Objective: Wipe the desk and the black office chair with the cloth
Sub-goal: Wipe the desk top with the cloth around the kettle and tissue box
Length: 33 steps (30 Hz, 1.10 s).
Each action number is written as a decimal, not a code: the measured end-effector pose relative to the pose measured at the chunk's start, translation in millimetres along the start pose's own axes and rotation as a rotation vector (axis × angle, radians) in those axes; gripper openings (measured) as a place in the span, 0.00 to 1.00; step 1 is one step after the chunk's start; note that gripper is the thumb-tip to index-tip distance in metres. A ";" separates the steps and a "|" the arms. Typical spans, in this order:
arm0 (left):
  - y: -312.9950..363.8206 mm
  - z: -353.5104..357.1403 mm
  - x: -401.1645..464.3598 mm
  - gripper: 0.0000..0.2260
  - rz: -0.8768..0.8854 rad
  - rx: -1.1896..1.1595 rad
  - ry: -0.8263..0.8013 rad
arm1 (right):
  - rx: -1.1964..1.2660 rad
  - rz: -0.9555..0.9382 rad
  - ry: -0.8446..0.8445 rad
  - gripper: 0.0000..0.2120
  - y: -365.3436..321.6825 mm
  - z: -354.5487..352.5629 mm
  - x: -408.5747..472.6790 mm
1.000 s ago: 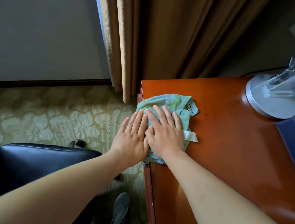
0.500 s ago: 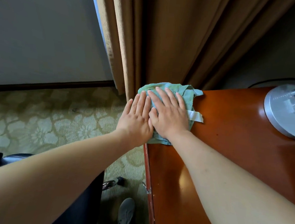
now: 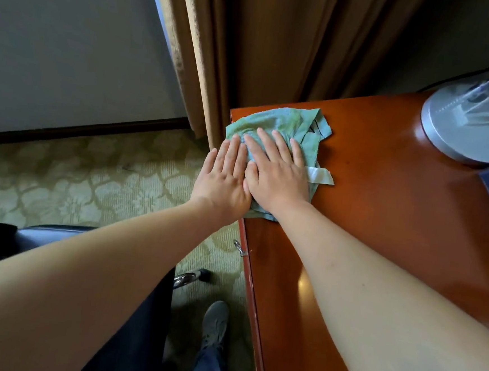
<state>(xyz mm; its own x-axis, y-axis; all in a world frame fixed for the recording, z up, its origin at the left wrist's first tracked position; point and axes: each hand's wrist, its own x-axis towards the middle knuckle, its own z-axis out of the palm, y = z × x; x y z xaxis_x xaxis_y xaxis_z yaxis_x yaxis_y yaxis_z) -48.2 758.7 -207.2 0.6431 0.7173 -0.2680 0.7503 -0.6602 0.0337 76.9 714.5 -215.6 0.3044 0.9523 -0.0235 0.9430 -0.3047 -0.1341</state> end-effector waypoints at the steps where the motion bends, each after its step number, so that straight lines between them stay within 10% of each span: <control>1: 5.4 3.0 -13.0 0.29 0.003 0.007 -0.001 | 0.003 0.005 -0.006 0.29 -0.1 -0.1 -14.2; 19: 116.7 71.1 -272.4 0.29 0.078 0.023 -0.054 | 0.046 0.067 -0.021 0.28 -5.6 2.0 -313.7; 33: 113.7 75.3 -281.4 0.29 0.162 0.004 -0.019 | 0.025 0.106 -0.034 0.27 -6.3 2.0 -333.7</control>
<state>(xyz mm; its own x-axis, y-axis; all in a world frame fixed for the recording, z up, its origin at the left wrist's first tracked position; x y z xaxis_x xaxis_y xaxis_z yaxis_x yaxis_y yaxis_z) -155.3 465.0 -200.4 0.7528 0.5971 -0.2771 0.6364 -0.7678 0.0745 -30.9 398.7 -208.9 0.3973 0.9148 -0.0723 0.9019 -0.4038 -0.1537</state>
